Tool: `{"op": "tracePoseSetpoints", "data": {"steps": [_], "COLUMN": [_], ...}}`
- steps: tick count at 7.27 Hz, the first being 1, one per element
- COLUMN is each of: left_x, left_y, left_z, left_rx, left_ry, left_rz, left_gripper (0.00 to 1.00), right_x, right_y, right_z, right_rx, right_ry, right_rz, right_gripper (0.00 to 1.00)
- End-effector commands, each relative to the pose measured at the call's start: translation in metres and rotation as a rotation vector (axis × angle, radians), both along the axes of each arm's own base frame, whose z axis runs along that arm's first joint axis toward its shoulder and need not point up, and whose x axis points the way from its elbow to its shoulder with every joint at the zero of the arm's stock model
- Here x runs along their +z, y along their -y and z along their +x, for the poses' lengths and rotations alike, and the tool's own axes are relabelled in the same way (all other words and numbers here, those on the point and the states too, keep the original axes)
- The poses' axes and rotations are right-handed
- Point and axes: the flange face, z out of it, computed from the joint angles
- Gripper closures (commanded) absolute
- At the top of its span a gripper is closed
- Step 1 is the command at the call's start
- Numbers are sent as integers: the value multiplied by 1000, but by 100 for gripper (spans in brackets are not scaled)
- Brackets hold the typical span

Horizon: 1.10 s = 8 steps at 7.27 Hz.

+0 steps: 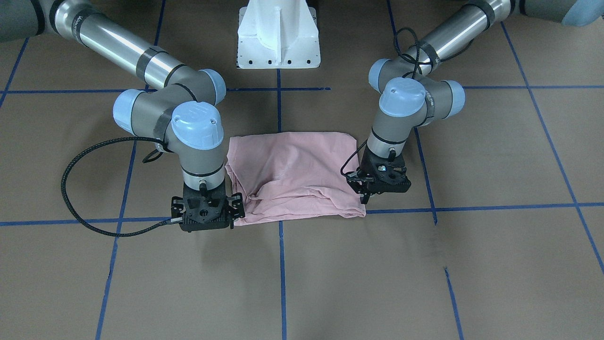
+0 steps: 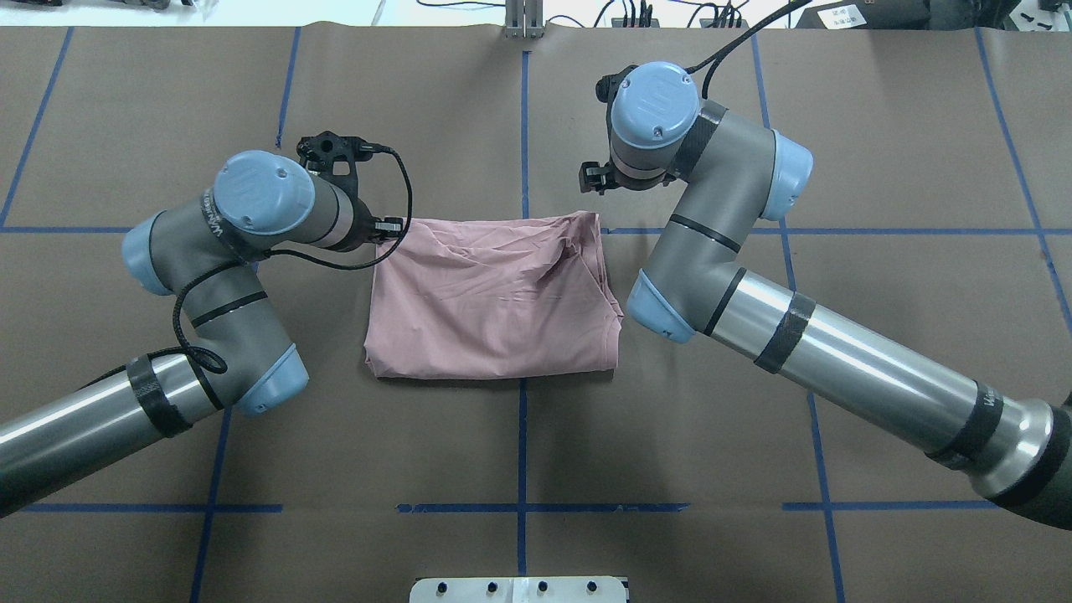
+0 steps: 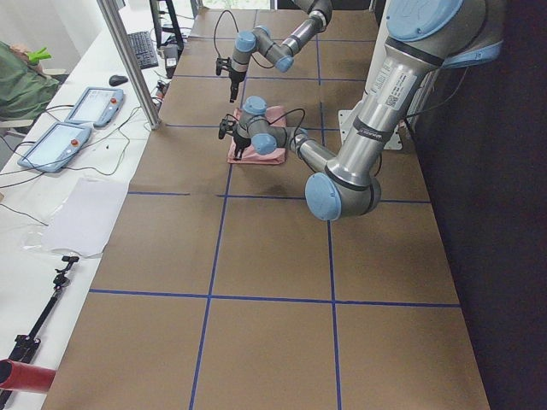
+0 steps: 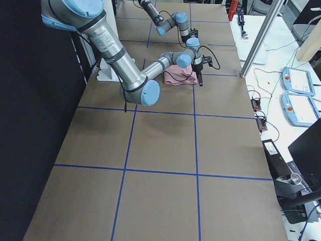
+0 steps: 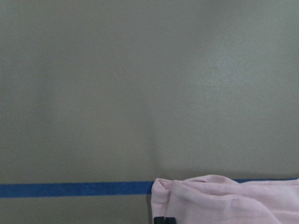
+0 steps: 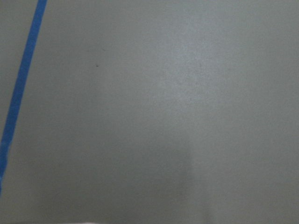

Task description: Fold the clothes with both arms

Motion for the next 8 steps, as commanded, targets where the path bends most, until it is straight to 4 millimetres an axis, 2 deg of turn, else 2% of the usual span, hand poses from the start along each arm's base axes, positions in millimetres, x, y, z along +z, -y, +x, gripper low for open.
{"op": "tracePoseSetpoints", "data": {"steps": [1, 3, 5, 6, 8], "left_x": [3, 0, 1, -1, -1], "left_y": [3, 1, 1, 1, 0], "left_z": [-5, -7, -7, -8, -9], "left_rx": [14, 15, 13, 11, 6], "left_ry": [5, 0, -1, -5, -8], "left_rz": [29, 33, 31, 29, 26], "left_gripper": [2, 0, 0, 0, 0], "right_x": [-16, -28, -33, -33, -38], "right_y": [-33, -61, -74, -78, -79], "right_z": [-28, -55, -67, -70, -73], "right_rx": [34, 60, 61, 71, 108], "right_ry": [63, 163, 175, 180, 198], "right_rz": [-48, -73, -85, -98, -123], "right_gripper": [2, 32, 38, 49, 100]}}
